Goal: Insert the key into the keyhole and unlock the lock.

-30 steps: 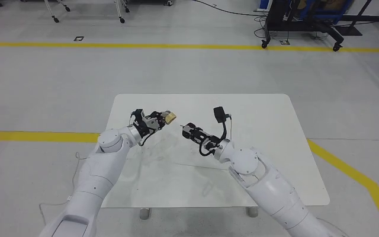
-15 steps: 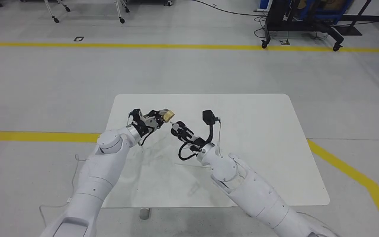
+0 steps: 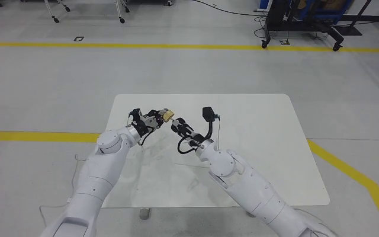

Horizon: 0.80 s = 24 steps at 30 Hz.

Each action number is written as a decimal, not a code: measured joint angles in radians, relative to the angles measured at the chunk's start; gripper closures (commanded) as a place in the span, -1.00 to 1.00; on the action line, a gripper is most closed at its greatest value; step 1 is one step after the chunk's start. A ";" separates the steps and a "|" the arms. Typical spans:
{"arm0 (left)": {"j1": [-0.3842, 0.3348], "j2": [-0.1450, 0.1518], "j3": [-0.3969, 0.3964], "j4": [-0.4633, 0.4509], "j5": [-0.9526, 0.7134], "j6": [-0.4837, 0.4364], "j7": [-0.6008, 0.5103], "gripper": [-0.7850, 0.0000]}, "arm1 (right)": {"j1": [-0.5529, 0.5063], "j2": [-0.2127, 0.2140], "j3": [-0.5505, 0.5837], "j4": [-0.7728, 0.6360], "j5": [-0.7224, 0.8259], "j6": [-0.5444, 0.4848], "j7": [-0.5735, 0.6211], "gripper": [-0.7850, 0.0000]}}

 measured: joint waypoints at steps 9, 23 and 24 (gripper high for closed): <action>-0.001 -0.001 -0.004 0.005 -0.009 -0.002 -0.010 1.00 | 0.009 -0.017 0.013 0.029 -0.001 0.004 -0.005 1.00; -0.004 -0.002 -0.007 0.011 -0.007 -0.005 -0.014 1.00 | 0.017 -0.043 0.020 0.062 -0.005 0.000 0.006 1.00; -0.004 -0.002 -0.007 0.011 -0.006 -0.006 -0.015 1.00 | 0.018 -0.045 0.022 0.065 -0.006 0.000 0.005 1.00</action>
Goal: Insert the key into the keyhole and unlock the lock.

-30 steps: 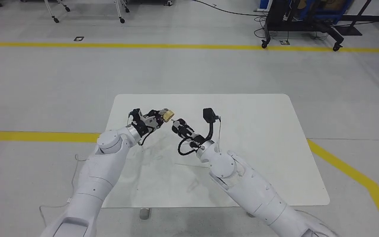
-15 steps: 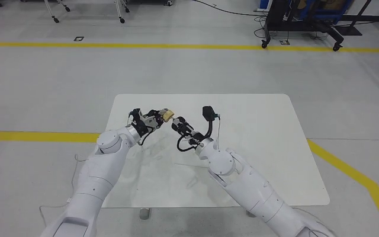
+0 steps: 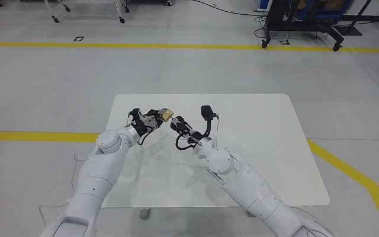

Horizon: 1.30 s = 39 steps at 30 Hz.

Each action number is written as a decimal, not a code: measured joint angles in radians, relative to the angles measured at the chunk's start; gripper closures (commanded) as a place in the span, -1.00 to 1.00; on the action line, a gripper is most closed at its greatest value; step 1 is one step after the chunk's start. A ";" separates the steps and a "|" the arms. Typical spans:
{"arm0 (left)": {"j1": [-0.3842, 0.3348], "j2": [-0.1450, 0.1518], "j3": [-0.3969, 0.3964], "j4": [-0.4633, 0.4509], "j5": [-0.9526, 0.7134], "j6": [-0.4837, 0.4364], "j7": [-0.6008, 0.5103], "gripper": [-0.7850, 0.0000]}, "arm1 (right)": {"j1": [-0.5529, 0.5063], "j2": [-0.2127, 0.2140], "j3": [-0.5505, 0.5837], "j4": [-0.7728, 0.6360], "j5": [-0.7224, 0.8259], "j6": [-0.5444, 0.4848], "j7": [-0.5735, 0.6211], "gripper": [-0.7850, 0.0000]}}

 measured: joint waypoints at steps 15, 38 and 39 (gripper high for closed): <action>-0.001 0.000 0.001 0.001 0.015 -0.008 -0.004 1.00 | 0.001 -0.022 0.010 0.020 -0.016 0.005 0.020 1.00; 0.003 -0.001 -0.001 -0.005 0.033 -0.021 -0.007 1.00 | 0.000 -0.051 0.031 0.045 -0.046 0.012 0.025 1.00; 0.003 -0.001 -0.001 -0.005 0.033 -0.021 -0.008 1.00 | 0.001 -0.053 0.031 0.047 -0.047 0.012 0.027 1.00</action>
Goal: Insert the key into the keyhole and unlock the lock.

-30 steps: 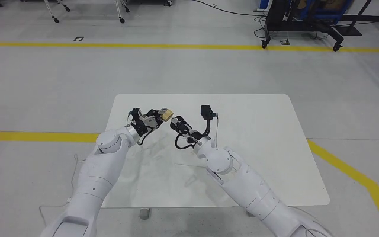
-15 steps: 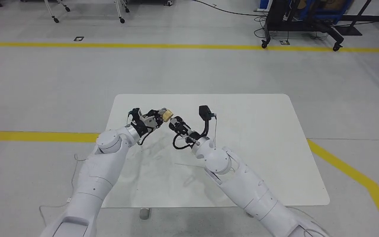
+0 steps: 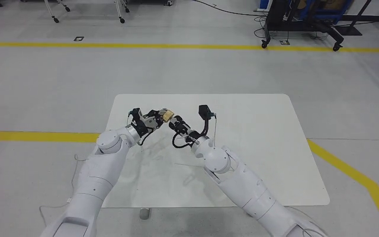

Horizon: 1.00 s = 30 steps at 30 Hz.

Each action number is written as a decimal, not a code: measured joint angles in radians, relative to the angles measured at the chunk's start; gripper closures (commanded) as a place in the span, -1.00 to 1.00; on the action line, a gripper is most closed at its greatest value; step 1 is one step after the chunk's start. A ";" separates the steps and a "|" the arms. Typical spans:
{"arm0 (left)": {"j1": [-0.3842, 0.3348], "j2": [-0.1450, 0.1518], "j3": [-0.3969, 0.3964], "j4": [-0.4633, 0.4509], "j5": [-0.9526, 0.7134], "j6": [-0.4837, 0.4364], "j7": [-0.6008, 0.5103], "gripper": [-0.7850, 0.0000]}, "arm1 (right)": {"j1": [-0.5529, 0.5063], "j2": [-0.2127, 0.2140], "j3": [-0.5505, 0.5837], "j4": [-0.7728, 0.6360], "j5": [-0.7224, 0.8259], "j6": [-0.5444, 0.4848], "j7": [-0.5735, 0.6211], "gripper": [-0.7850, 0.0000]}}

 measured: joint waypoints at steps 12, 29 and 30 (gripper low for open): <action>-0.004 0.000 -0.001 0.008 0.006 0.008 0.001 1.00 | 0.013 -0.018 0.005 0.026 -0.009 -0.006 0.003 0.18; 0.002 -0.003 -0.004 0.004 -0.004 0.049 0.045 1.00 | -0.057 -0.004 0.111 -0.057 -0.016 -0.025 0.029 0.51; 0.000 -0.003 -0.003 0.008 -0.005 0.061 0.046 1.00 | -0.069 0.000 0.129 -0.074 -0.018 -0.024 0.032 0.67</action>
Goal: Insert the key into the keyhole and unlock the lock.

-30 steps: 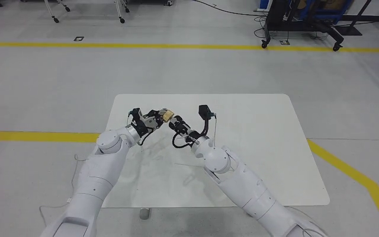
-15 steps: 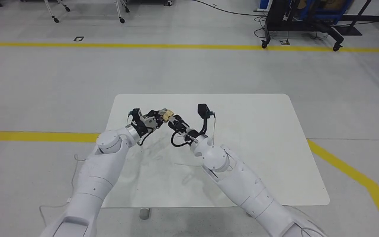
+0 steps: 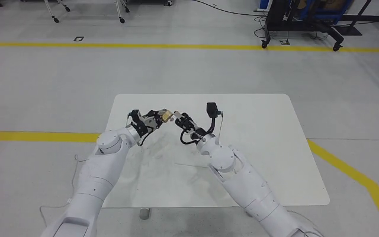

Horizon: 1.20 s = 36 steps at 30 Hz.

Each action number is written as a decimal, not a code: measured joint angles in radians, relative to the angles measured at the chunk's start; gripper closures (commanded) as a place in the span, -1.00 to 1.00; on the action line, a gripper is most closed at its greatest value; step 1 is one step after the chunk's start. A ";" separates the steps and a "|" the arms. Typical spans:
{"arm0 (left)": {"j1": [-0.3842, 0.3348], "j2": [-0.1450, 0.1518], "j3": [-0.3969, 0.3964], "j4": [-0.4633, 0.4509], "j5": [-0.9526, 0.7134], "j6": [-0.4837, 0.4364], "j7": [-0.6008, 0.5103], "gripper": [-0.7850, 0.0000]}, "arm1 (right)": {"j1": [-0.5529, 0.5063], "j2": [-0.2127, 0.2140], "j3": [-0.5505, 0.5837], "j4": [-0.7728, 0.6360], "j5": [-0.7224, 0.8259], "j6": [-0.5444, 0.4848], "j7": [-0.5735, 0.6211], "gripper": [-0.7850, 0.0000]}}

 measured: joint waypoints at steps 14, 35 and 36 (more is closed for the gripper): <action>-0.050 -0.016 0.006 0.107 -0.184 0.216 -0.148 1.00 | -0.078 0.026 0.068 -0.129 -0.005 -0.140 0.163 1.00; -0.083 -0.020 0.021 0.163 -0.183 0.167 -0.209 1.00 | -0.008 0.000 0.017 0.016 -0.033 -0.185 0.118 0.32; -0.081 -0.020 0.018 0.158 -0.179 0.146 -0.201 1.00 | -0.014 0.001 0.027 0.007 -0.012 -0.198 0.129 0.27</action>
